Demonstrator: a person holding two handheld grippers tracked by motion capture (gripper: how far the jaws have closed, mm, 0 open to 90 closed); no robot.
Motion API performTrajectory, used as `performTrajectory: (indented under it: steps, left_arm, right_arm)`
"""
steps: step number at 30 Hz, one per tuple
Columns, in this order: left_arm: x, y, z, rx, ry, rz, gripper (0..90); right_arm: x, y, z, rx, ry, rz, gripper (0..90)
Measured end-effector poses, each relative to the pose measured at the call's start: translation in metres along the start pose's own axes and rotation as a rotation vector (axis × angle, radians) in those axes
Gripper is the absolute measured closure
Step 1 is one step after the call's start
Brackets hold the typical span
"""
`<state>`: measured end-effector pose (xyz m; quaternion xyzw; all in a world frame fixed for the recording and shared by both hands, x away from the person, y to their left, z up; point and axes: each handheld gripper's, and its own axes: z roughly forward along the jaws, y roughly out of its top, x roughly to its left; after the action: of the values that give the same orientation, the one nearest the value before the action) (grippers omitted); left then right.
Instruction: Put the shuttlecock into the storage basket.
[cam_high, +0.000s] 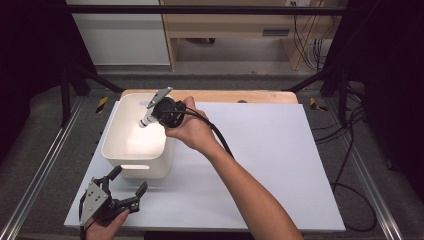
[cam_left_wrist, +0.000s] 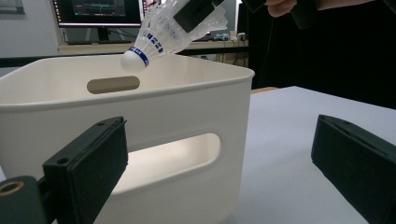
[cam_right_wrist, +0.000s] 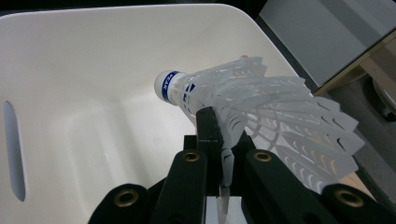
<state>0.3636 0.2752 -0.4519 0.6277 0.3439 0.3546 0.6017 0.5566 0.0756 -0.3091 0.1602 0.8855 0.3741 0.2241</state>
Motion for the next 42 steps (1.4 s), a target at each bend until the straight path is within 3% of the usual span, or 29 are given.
performTrajectory:
  steps: [22, 42]
  left_arm:
    - [0.000, 0.000, 0.000, 0.002, -0.001, -0.001, 3.9]
    - [0.000, 0.000, -0.001, 0.004, -0.003, -0.003, 3.9]
  right_arm:
    - [0.005, 0.003, 0.006, 0.005, 0.018, -0.008, 88.9]
    - [0.008, 0.003, 0.021, 0.002, 0.053, 0.025, 88.9]
